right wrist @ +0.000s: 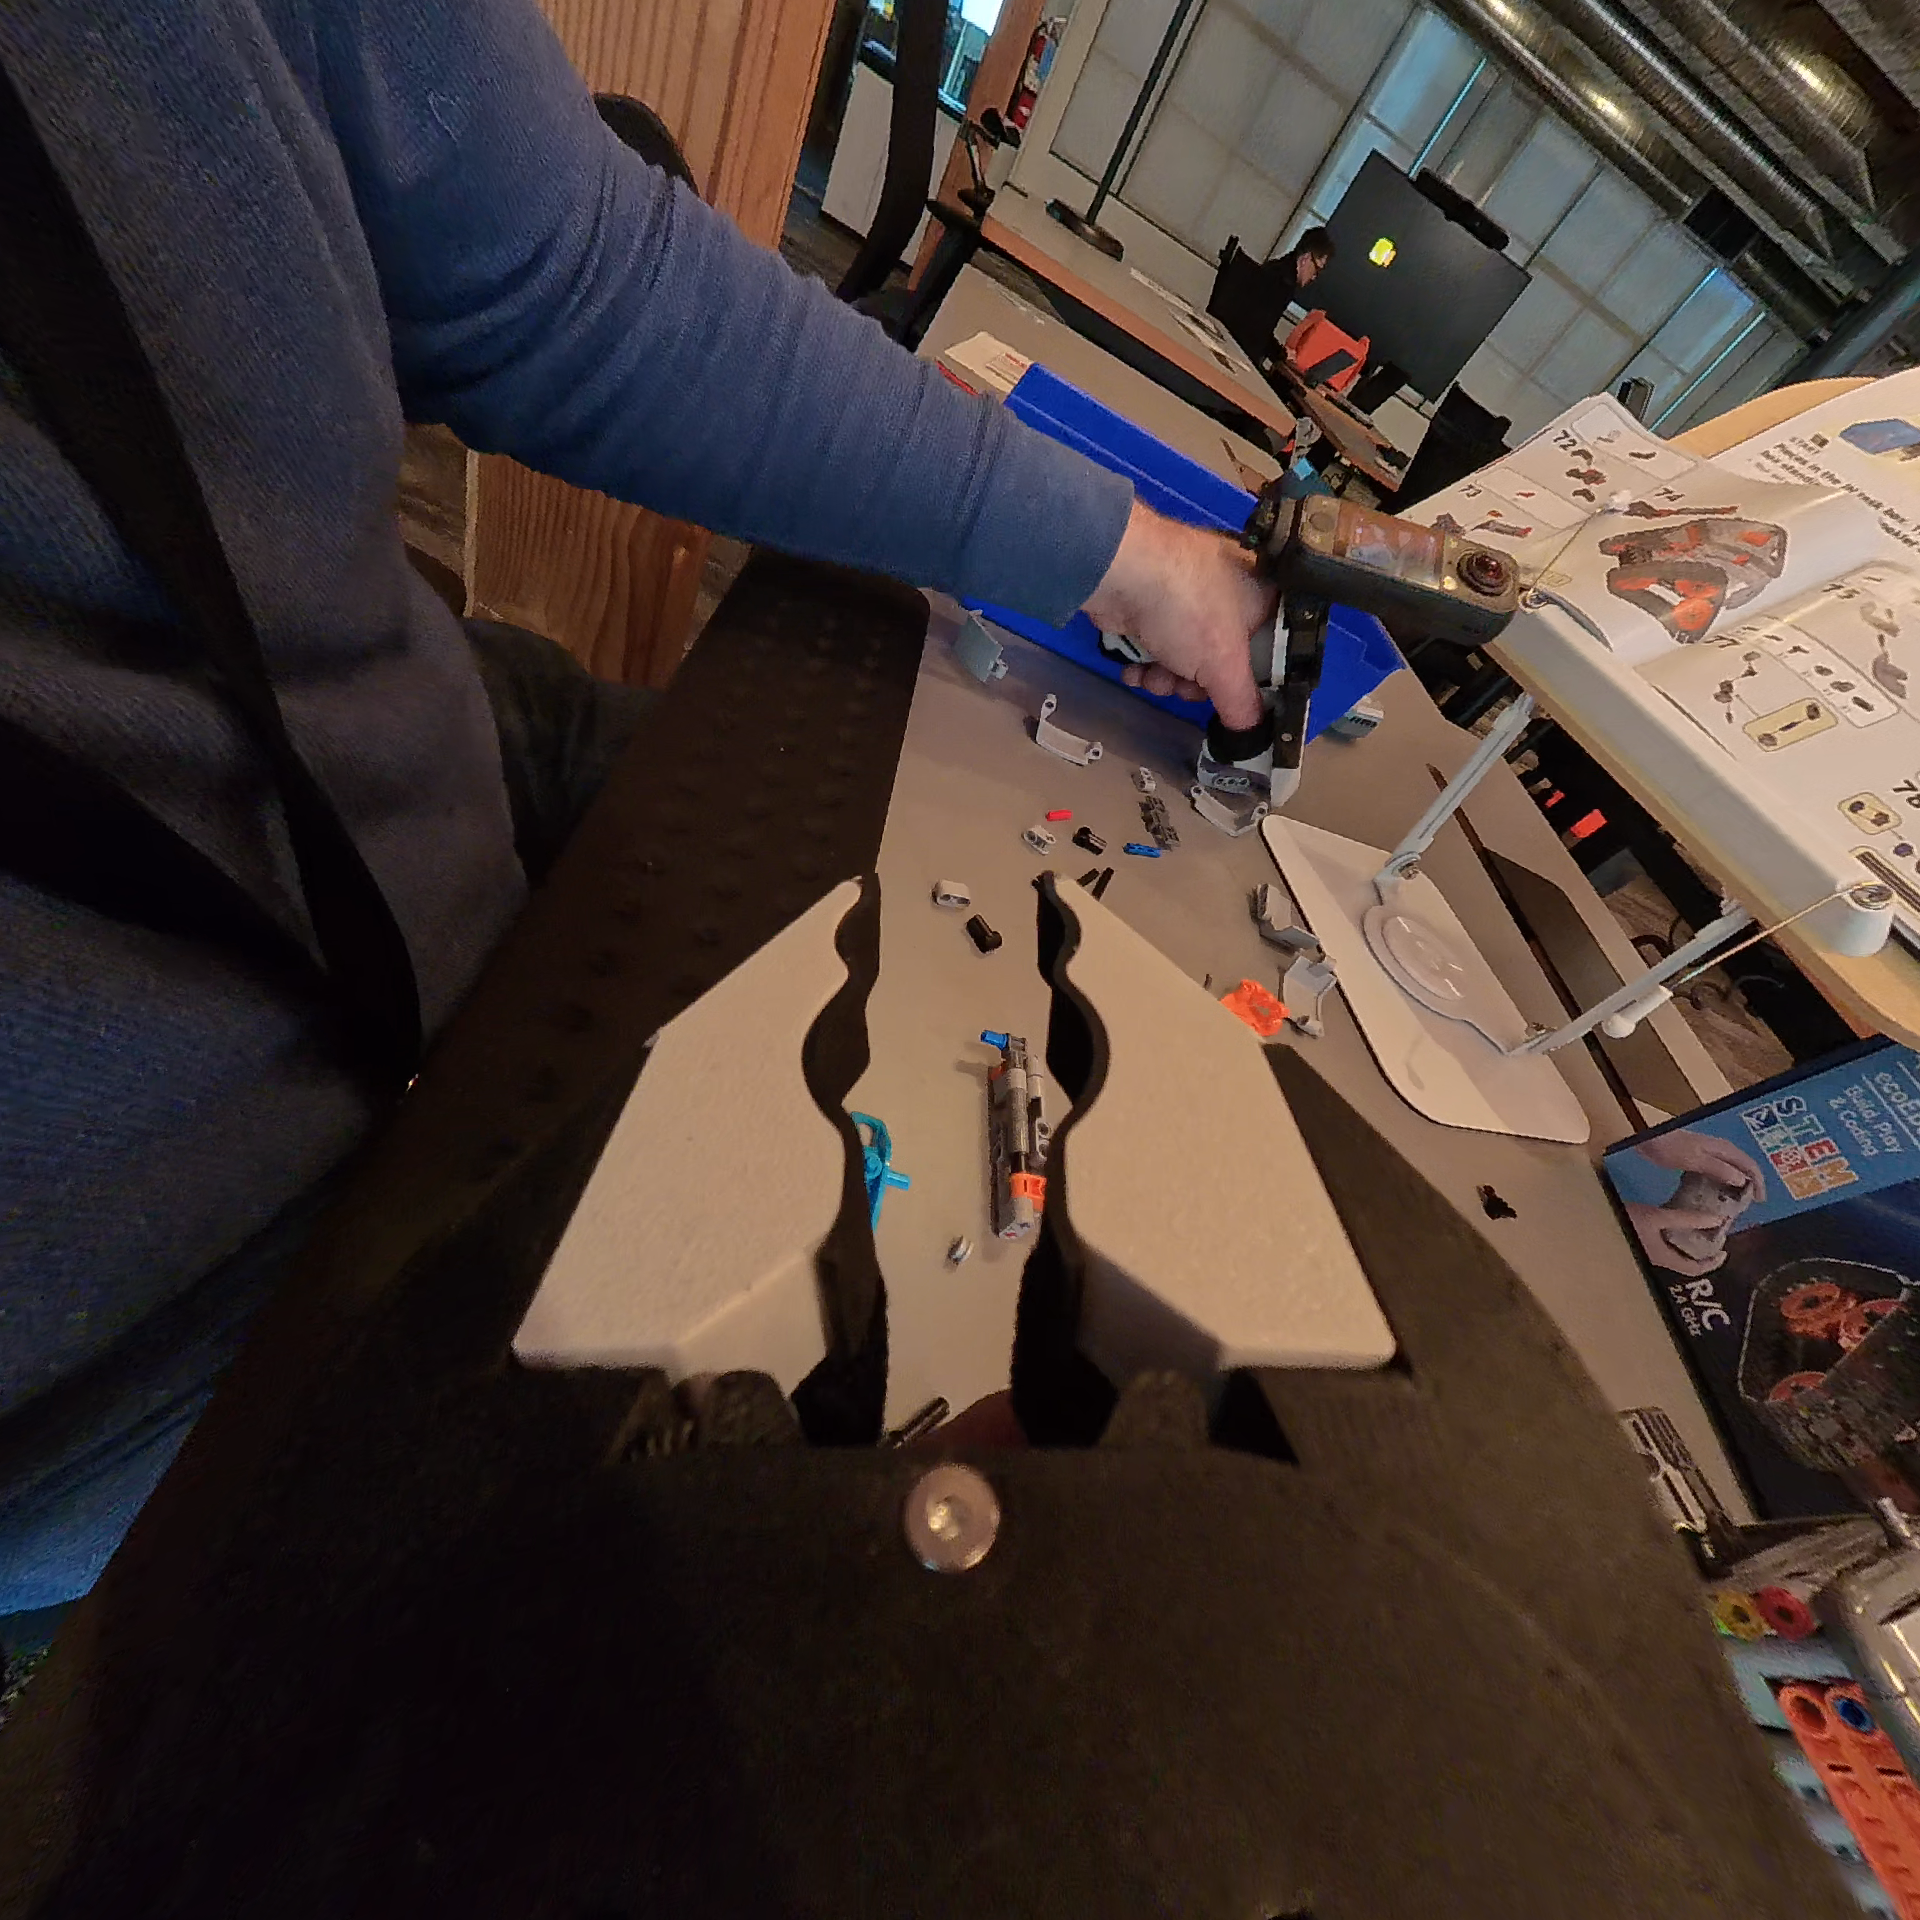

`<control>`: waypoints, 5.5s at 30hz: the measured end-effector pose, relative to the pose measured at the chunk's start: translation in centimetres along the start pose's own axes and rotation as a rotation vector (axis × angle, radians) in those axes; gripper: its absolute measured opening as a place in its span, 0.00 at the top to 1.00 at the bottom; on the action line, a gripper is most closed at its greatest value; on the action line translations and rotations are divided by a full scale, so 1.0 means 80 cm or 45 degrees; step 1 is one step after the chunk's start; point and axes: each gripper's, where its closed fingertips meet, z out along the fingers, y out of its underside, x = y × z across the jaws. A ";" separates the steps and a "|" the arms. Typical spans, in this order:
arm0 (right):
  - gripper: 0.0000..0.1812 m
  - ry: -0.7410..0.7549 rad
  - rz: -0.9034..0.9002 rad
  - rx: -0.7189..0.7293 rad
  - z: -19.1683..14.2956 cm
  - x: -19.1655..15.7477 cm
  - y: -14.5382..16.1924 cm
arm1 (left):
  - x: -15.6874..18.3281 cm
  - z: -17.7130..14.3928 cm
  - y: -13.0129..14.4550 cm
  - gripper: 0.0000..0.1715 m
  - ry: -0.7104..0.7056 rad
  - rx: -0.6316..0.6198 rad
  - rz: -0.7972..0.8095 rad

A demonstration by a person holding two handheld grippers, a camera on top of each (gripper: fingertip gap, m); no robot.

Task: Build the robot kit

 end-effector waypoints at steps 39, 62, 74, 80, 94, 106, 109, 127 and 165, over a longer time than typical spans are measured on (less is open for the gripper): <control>0.85 0.341 0.744 0.114 -0.046 0.088 0.000 | 0.366 -0.447 -0.083 0.97 1.926 1.195 -0.180; 0.97 0.465 0.741 0.101 -0.067 0.086 0.007 | 0.395 -0.465 -0.074 0.94 1.996 1.313 -0.081; 0.97 0.272 0.344 -0.497 -0.054 0.056 0.059 | 0.428 -0.426 -0.029 0.94 1.527 1.192 0.920; 0.87 0.189 0.413 -0.561 -0.059 0.054 0.091 | 0.440 -0.402 -0.016 0.97 1.607 1.118 0.913; 0.71 -0.034 0.361 -0.783 -0.042 0.035 0.185 | 0.476 -0.337 0.018 0.97 1.571 0.948 1.006; 0.78 -0.043 0.393 -0.761 -0.026 0.029 0.196 | 0.484 -0.321 0.026 0.97 1.571 0.890 1.033; 0.82 -0.019 0.392 -0.757 -0.026 0.032 0.198 | 0.485 -0.320 0.026 0.97 1.574 0.884 1.034; 0.79 0.000 0.458 -0.726 -0.022 0.029 0.195 | 0.489 -0.323 0.024 0.97 1.556 0.894 0.998; 0.83 0.014 0.430 -0.694 -0.026 0.032 0.198 | 0.483 -0.320 0.027 0.97 1.627 0.960 1.173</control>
